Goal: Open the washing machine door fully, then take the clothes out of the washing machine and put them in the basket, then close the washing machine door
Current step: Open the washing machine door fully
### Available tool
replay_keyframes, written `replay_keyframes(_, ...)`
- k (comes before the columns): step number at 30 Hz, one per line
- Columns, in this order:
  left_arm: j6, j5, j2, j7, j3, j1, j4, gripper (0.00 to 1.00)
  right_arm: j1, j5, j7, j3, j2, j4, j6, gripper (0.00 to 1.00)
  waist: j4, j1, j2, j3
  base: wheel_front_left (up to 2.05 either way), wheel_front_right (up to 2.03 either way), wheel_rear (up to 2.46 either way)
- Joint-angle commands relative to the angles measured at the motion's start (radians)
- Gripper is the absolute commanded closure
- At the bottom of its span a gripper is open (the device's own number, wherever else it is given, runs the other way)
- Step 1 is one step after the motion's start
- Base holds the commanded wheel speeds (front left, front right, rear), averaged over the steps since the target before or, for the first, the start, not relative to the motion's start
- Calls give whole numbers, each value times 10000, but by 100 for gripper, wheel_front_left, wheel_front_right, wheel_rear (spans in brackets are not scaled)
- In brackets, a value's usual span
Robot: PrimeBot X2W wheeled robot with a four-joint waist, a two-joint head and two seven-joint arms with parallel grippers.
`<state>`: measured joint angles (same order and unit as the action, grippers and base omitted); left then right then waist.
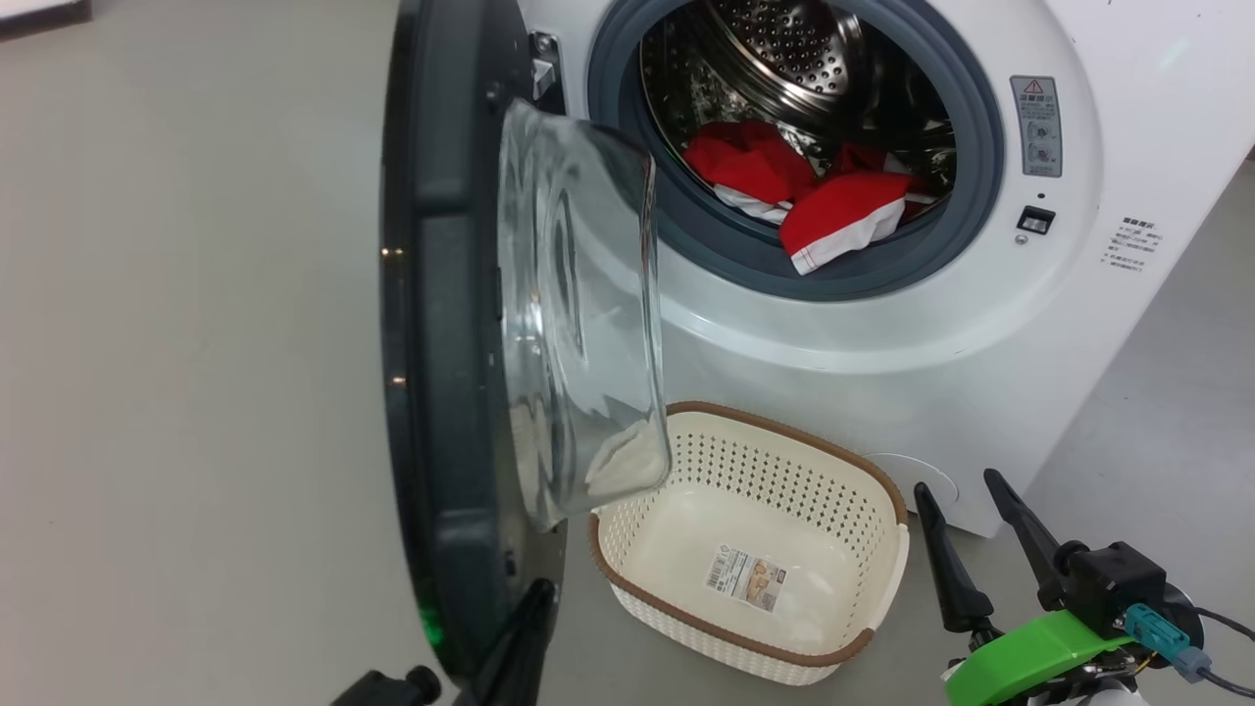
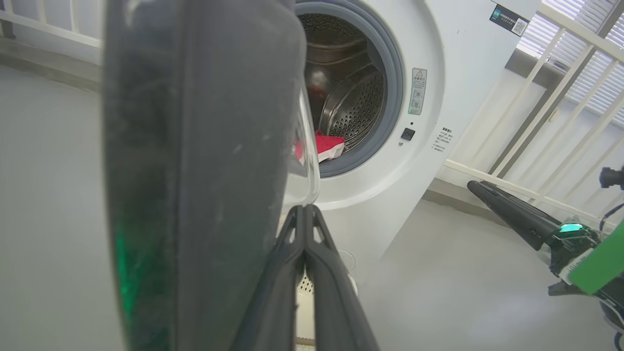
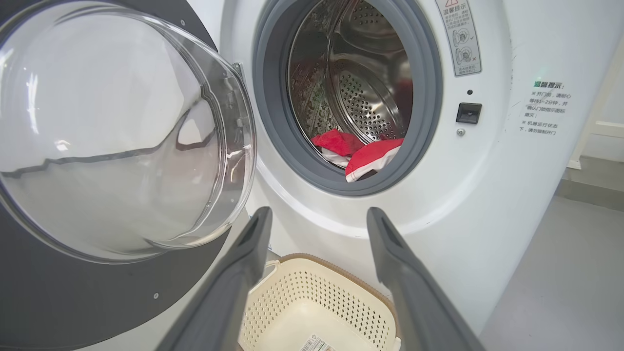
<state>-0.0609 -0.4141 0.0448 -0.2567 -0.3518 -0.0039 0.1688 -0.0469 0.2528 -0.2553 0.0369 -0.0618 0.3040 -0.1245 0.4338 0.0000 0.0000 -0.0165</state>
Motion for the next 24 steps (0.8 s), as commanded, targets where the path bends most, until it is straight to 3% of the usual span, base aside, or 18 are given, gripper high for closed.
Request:
replay_keyframes(1, 234, 13, 69, -51, 647, -276, -250, 100, -180, 28, -65, 214, -31, -291, -62, 0, 36, 0, 0, 0, 0, 0, 0)
replay_keyframes(14, 946, 88, 551, -51, 1902, 19, -536, 100, -158, 45, -65, 292, 16, -285, -62, 0, 251, 0, 0, -62, 0, 0, 0)
replay_keyframes(24, 979, -162, 1043, -51, 2551, -285, -244, 100, -181, 13, -65, 312, 26, -313, -62, 0, 302, 0, 0, -182, 0, 0, 0)
